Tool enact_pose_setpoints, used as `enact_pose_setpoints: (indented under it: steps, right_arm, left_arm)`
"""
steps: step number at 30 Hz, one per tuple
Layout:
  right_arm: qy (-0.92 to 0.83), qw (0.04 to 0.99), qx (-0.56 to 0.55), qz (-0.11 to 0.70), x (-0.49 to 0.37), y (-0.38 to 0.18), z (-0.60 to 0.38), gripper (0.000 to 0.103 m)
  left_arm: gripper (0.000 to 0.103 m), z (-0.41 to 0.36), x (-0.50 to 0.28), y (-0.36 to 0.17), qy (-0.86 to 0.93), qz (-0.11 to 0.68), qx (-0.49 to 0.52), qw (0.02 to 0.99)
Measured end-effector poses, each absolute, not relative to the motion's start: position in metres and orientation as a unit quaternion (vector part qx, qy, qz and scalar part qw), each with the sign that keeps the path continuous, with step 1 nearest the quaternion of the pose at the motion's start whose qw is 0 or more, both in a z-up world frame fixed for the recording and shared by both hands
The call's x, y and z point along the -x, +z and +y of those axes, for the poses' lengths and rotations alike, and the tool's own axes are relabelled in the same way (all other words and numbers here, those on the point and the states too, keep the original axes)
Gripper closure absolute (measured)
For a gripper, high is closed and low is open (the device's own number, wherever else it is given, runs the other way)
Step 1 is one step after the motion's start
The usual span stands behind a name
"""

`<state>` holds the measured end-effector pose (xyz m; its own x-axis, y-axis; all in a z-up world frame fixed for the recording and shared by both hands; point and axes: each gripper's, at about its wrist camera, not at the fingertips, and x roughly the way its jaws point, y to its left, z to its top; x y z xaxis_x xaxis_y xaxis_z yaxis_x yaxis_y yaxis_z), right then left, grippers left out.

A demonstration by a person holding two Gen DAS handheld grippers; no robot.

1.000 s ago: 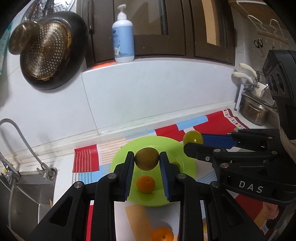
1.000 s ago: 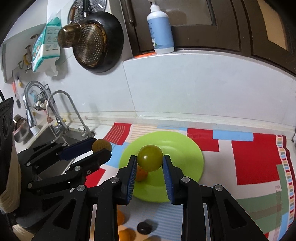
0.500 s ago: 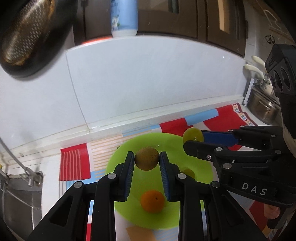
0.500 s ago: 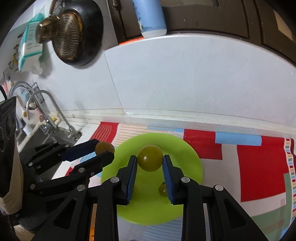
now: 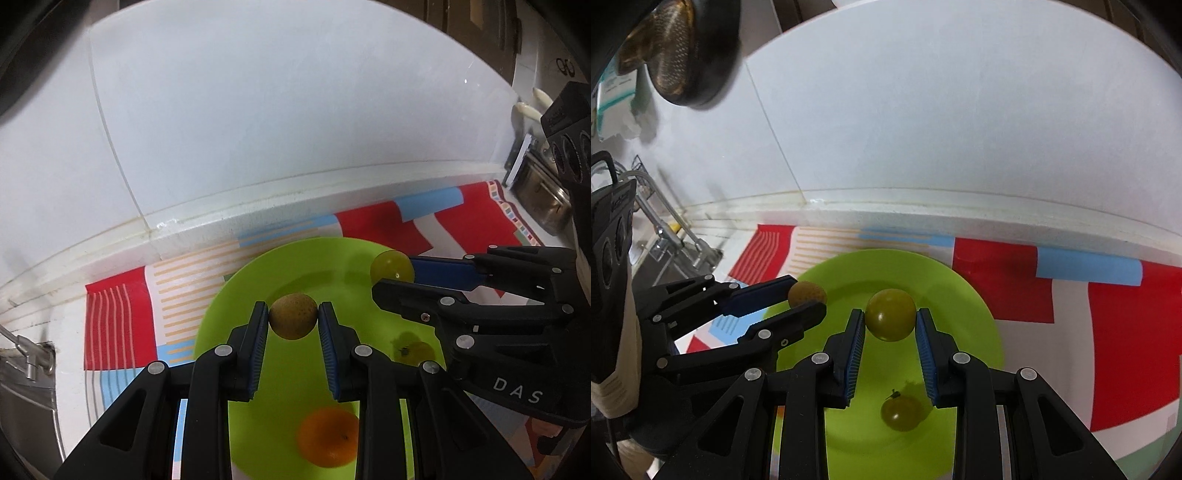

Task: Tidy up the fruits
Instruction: 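Open both tools to drop the brown fruit and lime onto the plate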

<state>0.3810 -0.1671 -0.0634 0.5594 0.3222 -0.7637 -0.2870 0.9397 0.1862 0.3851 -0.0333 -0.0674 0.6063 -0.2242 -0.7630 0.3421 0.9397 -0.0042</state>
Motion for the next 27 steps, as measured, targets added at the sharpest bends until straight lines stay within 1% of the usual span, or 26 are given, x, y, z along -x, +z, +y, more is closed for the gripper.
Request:
enact_pose_setpoints:
  steps: [10, 17, 23, 25, 27]
  right_arm:
    - [0.169, 0.877, -0.025, 0.449, -0.387, -0.073, -0.167, 0.073]
    - [0.166, 0.879, -0.03, 0.447, -0.385, -0.071, -0.169, 0.073]
    - [0.166, 0.887, -0.028, 0.43, -0.371, -0.056, -0.171, 0.073]
    - [0.166, 0.892, -0.026, 0.42, -0.364, -0.048, -0.171, 0.073]
    - [0.166, 0.896, -0.023, 0.41, -0.355, -0.039, -0.171, 0.073]
  left_arm:
    - [0.075, -0.036, -0.395, -0.076, -0.155, 0.426, -0.069, 0.889]
    - [0.073, -0.029, -0.387, -0.066, -0.146, 0.415, -0.063, 0.896]
    - [0.065, -0.023, -0.367, -0.043, -0.138, 0.395, -0.052, 0.907]
    - [0.058, -0.021, -0.359, -0.035, -0.131, 0.387, -0.053, 0.911]
    - [0.054, -0.018, -0.349, -0.025, -0.124, 0.375, -0.052, 0.917]
